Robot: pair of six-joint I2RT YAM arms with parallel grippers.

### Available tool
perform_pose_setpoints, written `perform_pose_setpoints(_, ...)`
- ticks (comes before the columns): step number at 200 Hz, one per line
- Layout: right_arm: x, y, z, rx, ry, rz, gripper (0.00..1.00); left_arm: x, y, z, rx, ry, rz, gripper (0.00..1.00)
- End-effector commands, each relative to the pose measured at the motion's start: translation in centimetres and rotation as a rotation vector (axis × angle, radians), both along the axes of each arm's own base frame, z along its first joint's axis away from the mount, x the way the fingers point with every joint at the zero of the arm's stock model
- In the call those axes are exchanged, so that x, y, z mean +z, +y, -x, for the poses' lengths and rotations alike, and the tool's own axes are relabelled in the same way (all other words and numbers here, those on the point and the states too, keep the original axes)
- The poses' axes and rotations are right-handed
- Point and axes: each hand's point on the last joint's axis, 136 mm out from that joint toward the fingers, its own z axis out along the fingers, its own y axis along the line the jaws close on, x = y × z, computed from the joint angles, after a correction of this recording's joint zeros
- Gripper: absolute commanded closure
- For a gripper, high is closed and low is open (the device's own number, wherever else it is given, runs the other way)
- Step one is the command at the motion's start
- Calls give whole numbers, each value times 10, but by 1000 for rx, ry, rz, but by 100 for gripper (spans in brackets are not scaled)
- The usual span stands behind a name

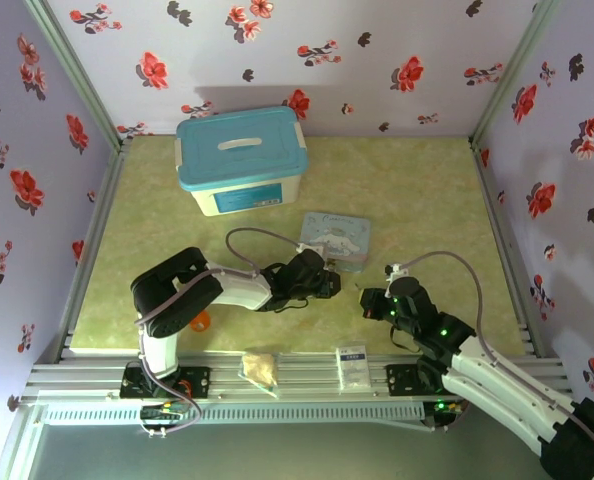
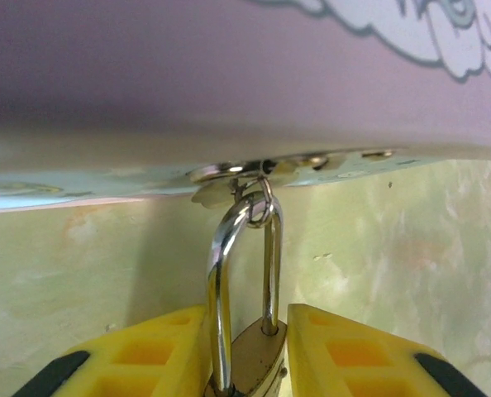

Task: Unlock the padlock with the key

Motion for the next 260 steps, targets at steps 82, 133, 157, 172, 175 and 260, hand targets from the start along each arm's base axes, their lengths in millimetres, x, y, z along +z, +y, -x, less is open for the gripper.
perform_pose_setpoints(82, -13, 24, 6, 51, 72, -191, 100, 39, -10, -2, 47, 3, 139, 89)
perform_pose_setpoints(133, -10, 36, 2, 84, 118, -315, 100, 56, -4, -20, 161, 12, 317, 99)
perform_pose_setpoints(157, -13, 34, -2, 55, 166, -357, 100, 54, -1, -23, 213, 39, 397, 100)
perform_pose_setpoints(172, -16, 34, -4, 40, 185, -376, 100, 53, 0, -25, 230, 45, 423, 100)
perform_pose_setpoints(175, -15, 35, -4, 41, 186, -380, 100, 53, 0, -25, 233, 45, 426, 100)
perform_pose_setpoints(260, -8, 42, -11, 40, 188, -433, 100, 58, 3, -27, 287, 84, 547, 100)
